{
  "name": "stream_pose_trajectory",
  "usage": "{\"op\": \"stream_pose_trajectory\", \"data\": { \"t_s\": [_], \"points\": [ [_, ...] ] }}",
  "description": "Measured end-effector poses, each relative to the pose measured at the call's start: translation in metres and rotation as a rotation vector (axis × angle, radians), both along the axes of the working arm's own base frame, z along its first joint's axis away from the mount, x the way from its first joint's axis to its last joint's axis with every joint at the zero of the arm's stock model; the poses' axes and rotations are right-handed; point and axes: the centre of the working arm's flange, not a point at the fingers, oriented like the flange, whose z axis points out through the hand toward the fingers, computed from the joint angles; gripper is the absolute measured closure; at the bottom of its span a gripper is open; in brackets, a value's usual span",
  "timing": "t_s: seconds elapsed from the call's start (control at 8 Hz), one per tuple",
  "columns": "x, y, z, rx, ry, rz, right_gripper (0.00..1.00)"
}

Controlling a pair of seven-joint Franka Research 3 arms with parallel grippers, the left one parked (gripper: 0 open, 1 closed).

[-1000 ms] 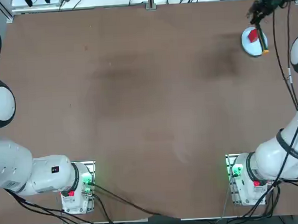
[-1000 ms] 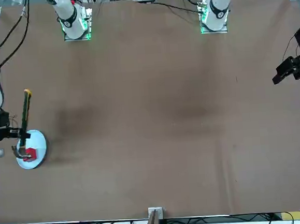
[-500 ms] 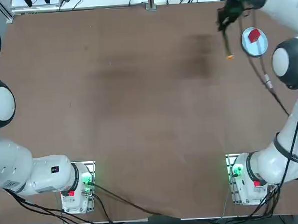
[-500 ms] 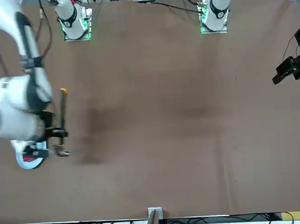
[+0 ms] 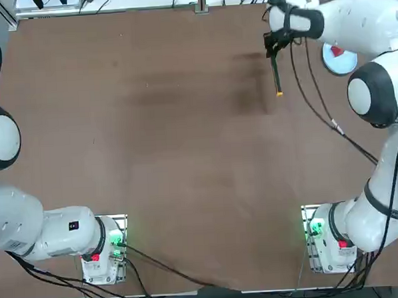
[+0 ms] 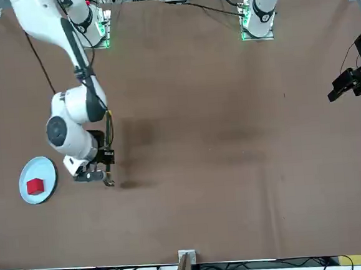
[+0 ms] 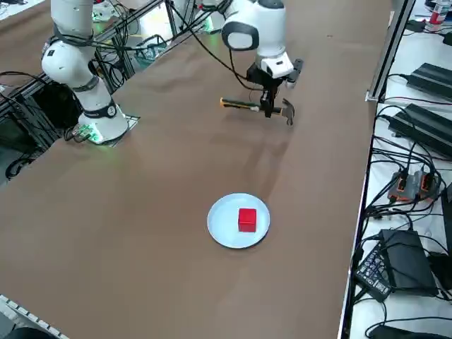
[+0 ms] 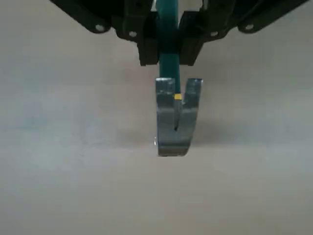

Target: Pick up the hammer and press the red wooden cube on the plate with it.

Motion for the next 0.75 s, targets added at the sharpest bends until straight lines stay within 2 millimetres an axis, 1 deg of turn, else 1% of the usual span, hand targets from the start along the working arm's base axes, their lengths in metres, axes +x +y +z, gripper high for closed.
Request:
{"op": "stream_pose_trajectory", "data": {
  "t_s": [0.12,0.38,0.75],
  "points": [
    [-0.009,0.001,-0.015,-0.001,-0.027,0.003,0.79],
    [-0.02,0.004,-0.032,-0.002,-0.062,0.008,0.79],
    [-0.027,0.007,-0.039,-0.001,-0.056,0.015,0.79]
  ]
}}
